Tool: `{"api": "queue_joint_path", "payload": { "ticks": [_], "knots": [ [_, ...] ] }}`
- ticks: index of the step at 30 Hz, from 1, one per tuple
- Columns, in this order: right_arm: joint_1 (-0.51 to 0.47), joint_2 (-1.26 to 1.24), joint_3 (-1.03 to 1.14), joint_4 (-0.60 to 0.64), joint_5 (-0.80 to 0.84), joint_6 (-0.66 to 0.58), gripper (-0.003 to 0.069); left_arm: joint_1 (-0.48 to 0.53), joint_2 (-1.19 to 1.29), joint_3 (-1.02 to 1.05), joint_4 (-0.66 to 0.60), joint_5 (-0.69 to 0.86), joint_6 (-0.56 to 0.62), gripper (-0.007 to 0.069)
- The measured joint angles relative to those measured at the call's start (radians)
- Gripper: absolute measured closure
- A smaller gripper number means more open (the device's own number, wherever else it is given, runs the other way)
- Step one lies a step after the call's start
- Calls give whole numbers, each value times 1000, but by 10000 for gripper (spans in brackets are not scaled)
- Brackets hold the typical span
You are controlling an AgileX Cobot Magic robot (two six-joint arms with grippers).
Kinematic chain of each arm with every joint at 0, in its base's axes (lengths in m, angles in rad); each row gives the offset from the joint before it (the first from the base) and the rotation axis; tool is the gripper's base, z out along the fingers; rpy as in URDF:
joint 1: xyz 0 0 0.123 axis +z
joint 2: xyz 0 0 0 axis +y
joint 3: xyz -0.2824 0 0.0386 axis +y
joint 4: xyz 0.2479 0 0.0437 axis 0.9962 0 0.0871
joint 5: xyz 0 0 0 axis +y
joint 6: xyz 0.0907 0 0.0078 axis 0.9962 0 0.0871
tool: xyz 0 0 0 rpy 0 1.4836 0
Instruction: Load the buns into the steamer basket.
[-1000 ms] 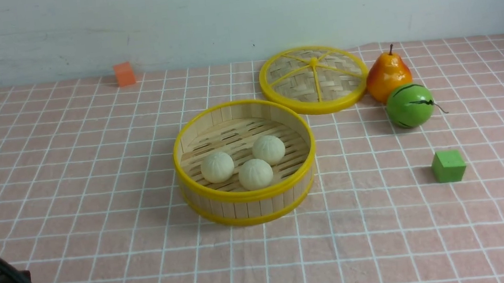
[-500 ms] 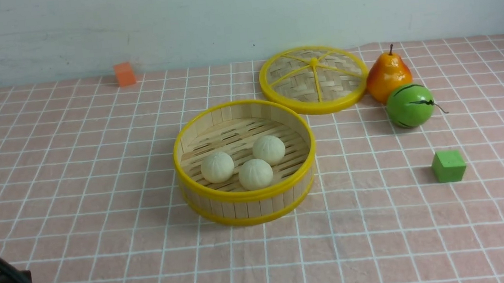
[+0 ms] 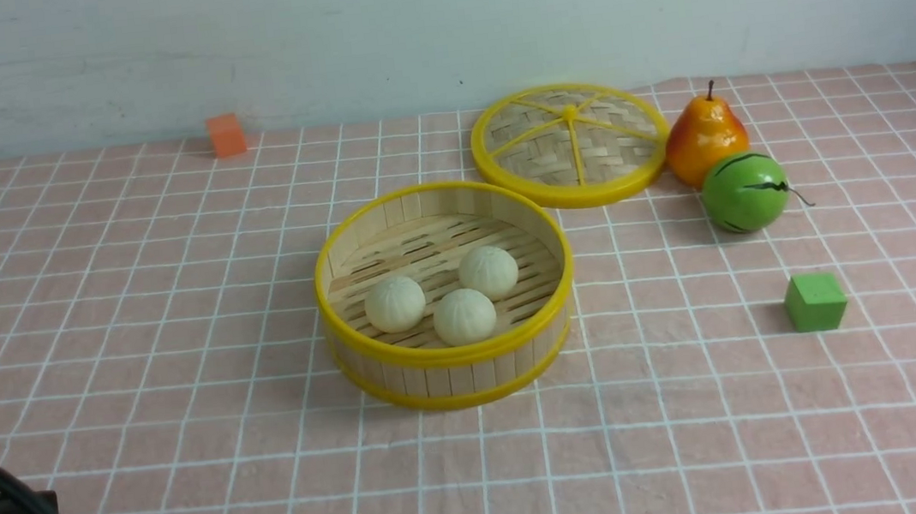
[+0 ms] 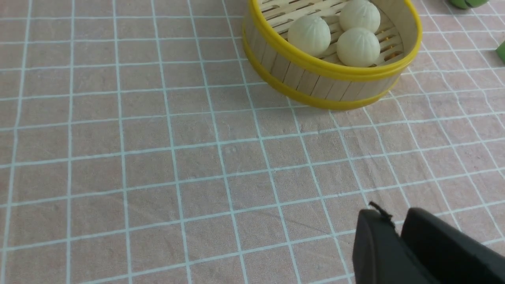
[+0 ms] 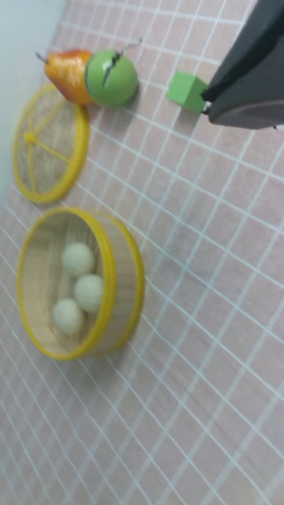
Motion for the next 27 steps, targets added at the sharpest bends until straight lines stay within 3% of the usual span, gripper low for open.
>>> {"api": "queue_joint_path", "payload": {
  "ticks": [6, 13, 27],
  "knots": [
    [-239, -255, 308, -1, -277, 2, 680, 0, 0, 0, 0, 0, 0, 527],
    [-416, -366, 539, -19, -326, 147, 680, 0, 0, 0, 0, 1, 0, 520],
    [-424, -367, 539, -55, -169, 186, 680, 0, 0, 0, 2, 7, 0, 515]
  ]
}}
